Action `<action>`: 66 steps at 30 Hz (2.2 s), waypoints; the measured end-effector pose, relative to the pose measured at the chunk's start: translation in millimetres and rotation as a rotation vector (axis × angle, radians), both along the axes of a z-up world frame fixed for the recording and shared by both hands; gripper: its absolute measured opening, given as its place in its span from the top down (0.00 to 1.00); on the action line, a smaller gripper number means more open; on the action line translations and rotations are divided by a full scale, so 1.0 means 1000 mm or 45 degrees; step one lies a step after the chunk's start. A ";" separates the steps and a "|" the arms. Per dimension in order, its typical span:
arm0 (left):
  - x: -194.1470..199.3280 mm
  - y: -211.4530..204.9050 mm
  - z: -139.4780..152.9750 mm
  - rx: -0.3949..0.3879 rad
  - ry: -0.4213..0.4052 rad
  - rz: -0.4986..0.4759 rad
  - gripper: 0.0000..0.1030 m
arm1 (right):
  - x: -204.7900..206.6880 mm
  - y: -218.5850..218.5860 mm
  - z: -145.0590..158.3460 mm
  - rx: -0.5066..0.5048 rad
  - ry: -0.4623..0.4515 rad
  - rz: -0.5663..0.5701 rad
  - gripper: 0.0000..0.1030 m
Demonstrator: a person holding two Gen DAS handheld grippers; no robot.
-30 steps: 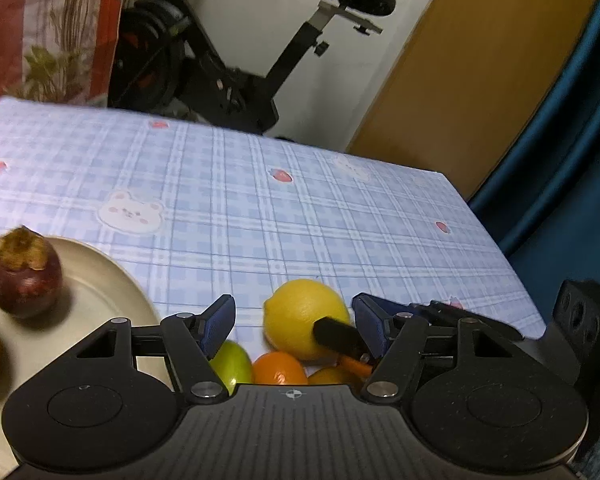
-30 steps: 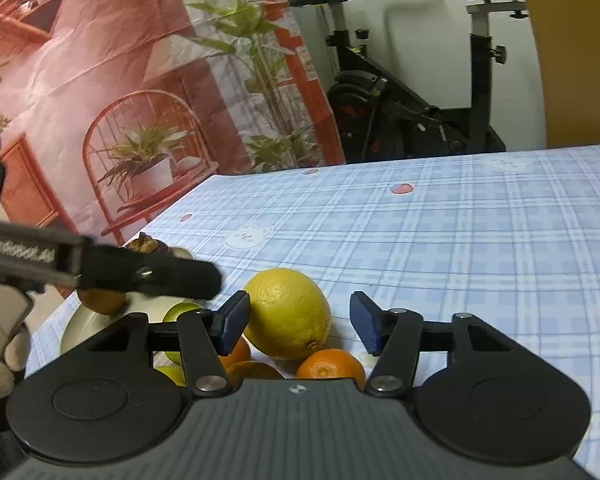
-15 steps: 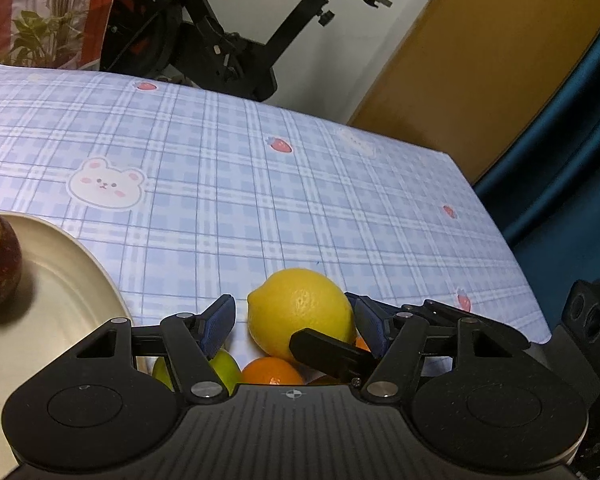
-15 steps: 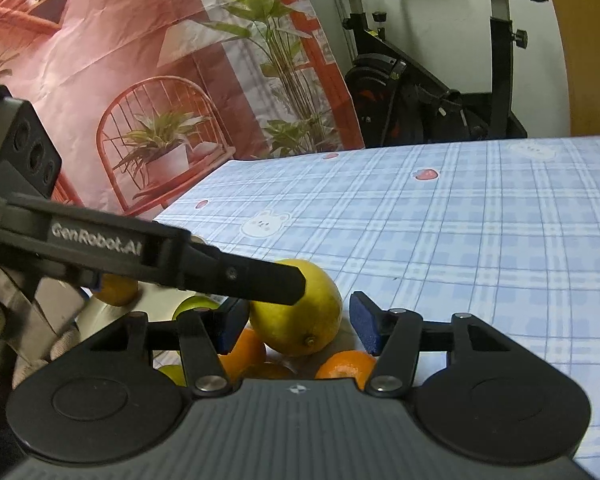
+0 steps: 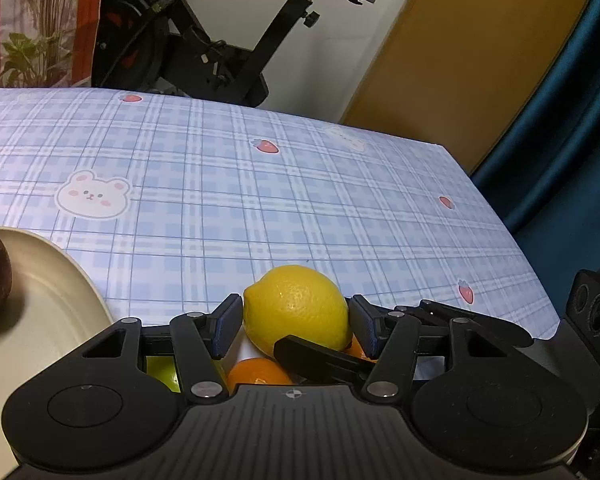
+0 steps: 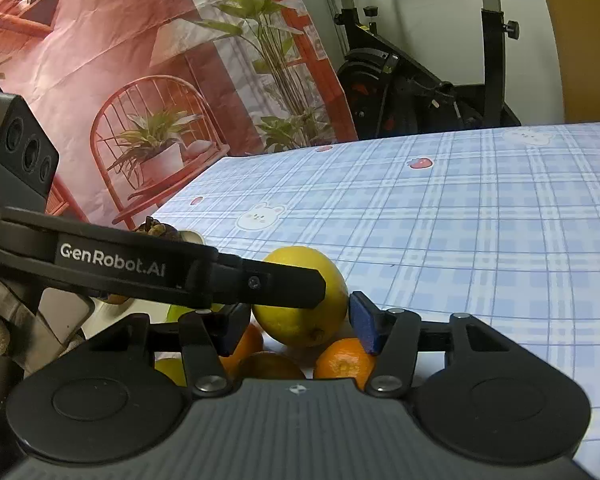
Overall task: Organize fruits
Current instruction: 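Close the left gripper around the yellow lemon, then carry the lemon with the left gripper and lower it onto the plate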
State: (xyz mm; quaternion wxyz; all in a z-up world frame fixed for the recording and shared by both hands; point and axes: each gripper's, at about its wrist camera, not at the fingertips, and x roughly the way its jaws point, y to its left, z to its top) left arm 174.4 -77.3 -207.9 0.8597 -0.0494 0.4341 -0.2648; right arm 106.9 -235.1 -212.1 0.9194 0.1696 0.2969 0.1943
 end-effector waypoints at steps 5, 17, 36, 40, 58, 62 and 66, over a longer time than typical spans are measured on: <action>-0.006 -0.001 0.015 -0.010 -0.041 0.009 0.40 | -0.008 0.002 0.008 -0.021 -0.055 -0.010 0.45; -0.031 0.050 0.058 -0.073 -0.145 0.093 0.40 | -0.016 0.032 0.052 -0.072 -0.141 0.043 0.45; -0.010 0.147 0.023 -0.182 -0.006 0.362 0.40 | 0.046 0.142 0.046 -0.287 -0.044 0.370 0.45; -0.010 0.147 0.019 -0.156 -0.026 0.364 0.41 | 0.053 0.148 0.038 -0.337 -0.029 0.378 0.45; -0.015 0.145 0.017 -0.165 -0.044 0.386 0.42 | 0.066 0.161 0.035 -0.497 -0.093 0.383 0.48; -0.018 0.141 0.019 -0.158 -0.054 0.374 0.42 | 0.065 0.156 0.034 -0.483 -0.078 0.374 0.47; -0.023 0.139 0.027 -0.150 -0.095 0.389 0.42 | 0.059 0.150 0.036 -0.481 -0.076 0.354 0.47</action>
